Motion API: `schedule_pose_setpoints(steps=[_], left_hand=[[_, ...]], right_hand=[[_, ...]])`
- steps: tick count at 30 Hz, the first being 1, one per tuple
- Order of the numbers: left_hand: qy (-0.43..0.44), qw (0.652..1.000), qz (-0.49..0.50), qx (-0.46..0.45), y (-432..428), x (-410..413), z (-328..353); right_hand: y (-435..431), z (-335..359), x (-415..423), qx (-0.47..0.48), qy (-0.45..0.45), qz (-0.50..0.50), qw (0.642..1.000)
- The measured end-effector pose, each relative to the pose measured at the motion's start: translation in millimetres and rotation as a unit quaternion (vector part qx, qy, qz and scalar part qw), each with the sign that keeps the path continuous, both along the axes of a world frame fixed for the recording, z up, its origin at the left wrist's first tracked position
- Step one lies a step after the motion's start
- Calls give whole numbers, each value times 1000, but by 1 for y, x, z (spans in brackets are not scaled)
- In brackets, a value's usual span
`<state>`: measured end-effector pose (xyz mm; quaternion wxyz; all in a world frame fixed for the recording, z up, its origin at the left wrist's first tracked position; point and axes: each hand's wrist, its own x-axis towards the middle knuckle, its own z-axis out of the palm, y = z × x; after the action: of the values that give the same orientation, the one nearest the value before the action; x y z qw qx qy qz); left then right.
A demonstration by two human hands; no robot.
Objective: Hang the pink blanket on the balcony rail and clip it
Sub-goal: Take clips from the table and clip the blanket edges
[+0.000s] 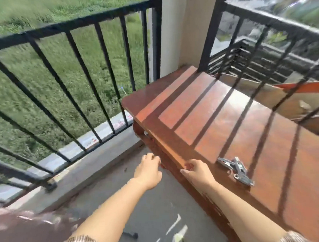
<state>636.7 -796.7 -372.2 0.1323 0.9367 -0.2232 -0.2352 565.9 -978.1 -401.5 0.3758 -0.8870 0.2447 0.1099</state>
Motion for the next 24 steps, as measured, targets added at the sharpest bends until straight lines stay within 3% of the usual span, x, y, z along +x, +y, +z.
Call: schedule_pose_setpoints(steps=[5, 8, 13, 20, 24], left_hand=[[46, 998, -31, -10, -89, -36, -38], [61, 997, -48, 11, -128, -45, -64], [-26, 990, -89, 109, -165, -54, -104], [-50, 989, -72, 119, -163, -66, -127], [-1, 988, -76, 132, -166, -60, -119]], right_hand=[[-81, -22, -47, -49, 54, -83, 994], [-117, -32, -61, -110, 33, -83, 990], [-159, -45, -49, -303, 44, 66, 950], [-174, -64, -26, -365, 98, 170, 910], [-168, -69, -26, -362, 83, 180, 911]])
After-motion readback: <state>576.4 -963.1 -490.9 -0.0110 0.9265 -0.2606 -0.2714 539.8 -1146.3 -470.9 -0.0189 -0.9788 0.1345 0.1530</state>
